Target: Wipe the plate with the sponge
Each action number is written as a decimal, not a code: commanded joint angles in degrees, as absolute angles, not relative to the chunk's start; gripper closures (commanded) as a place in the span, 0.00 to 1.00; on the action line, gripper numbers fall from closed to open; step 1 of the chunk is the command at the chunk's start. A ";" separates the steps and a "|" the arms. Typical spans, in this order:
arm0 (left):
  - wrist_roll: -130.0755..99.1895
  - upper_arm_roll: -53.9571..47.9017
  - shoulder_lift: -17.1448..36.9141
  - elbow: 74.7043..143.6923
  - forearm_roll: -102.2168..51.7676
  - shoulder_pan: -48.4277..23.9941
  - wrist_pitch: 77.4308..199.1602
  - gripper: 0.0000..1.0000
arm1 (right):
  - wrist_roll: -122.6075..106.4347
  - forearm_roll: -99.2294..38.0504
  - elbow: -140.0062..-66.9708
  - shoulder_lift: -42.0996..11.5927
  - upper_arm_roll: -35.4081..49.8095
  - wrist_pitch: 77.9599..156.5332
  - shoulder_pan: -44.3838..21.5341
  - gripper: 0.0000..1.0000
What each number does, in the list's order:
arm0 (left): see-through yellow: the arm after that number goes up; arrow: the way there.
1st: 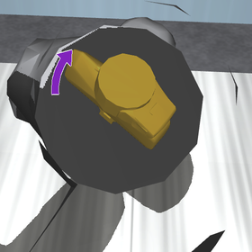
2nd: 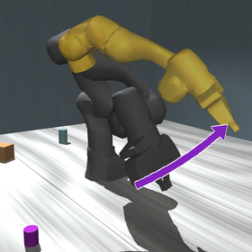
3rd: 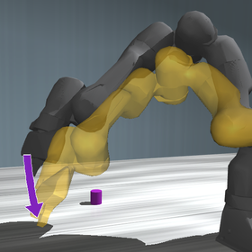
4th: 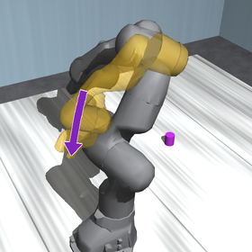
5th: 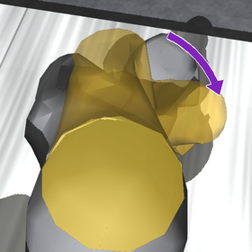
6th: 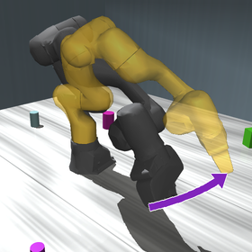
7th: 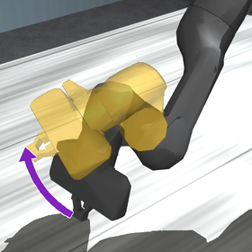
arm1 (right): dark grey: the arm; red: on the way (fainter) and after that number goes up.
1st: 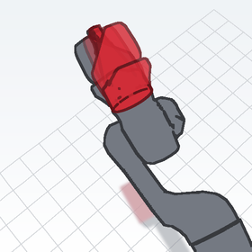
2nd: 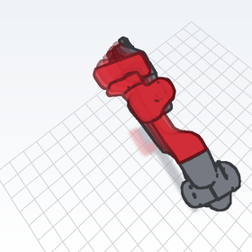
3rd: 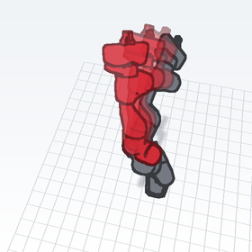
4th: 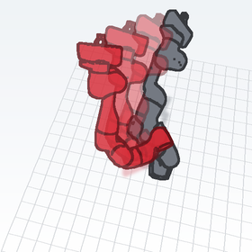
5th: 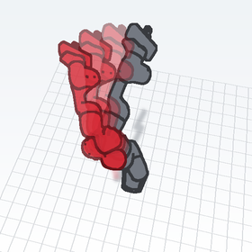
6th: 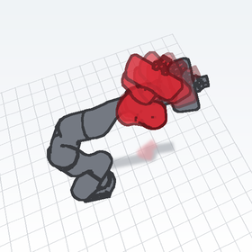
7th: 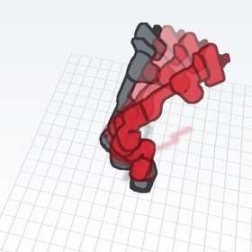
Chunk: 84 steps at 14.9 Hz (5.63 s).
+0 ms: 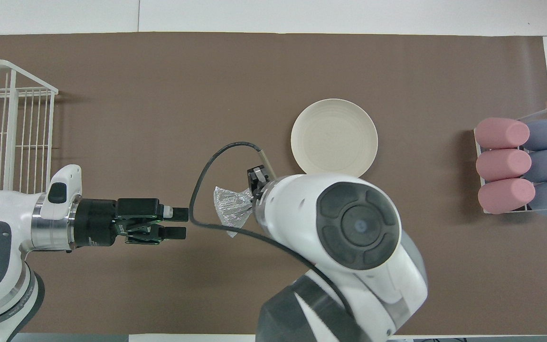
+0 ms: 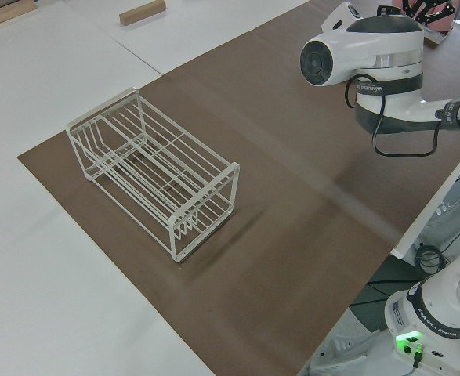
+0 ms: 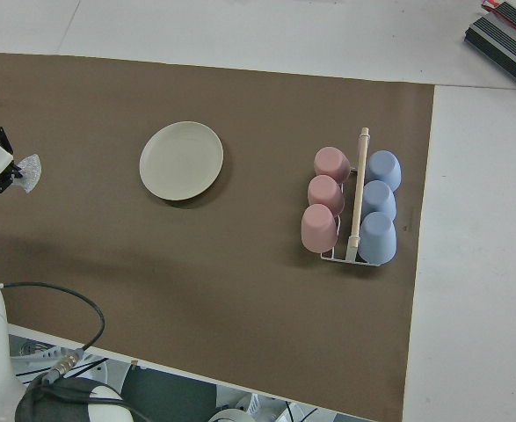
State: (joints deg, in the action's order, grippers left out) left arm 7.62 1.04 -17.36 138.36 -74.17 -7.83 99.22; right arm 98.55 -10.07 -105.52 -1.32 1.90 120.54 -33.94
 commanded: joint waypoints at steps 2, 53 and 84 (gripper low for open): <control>3.70 0.70 -17.49 134.92 -65.23 -2.91 100.55 0.00 | 80.28 -10.11 -114.51 -3.33 2.37 130.67 -24.90 1.00; 3.08 0.70 -12.13 126.91 -14.68 1.76 113.03 0.00 | 81.89 -11.16 -115.51 -19.25 2.46 150.60 -25.22 1.00; 12.48 0.62 -18.72 134.12 -70.75 -17.49 112.06 0.05 | 129.90 4.13 -83.06 -12.66 2.81 105.47 -41.40 1.00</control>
State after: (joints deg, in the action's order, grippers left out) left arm 10.79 -0.23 -16.15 131.56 -69.79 -17.05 110.85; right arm 129.04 2.60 -84.94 -11.66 2.84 106.78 -41.17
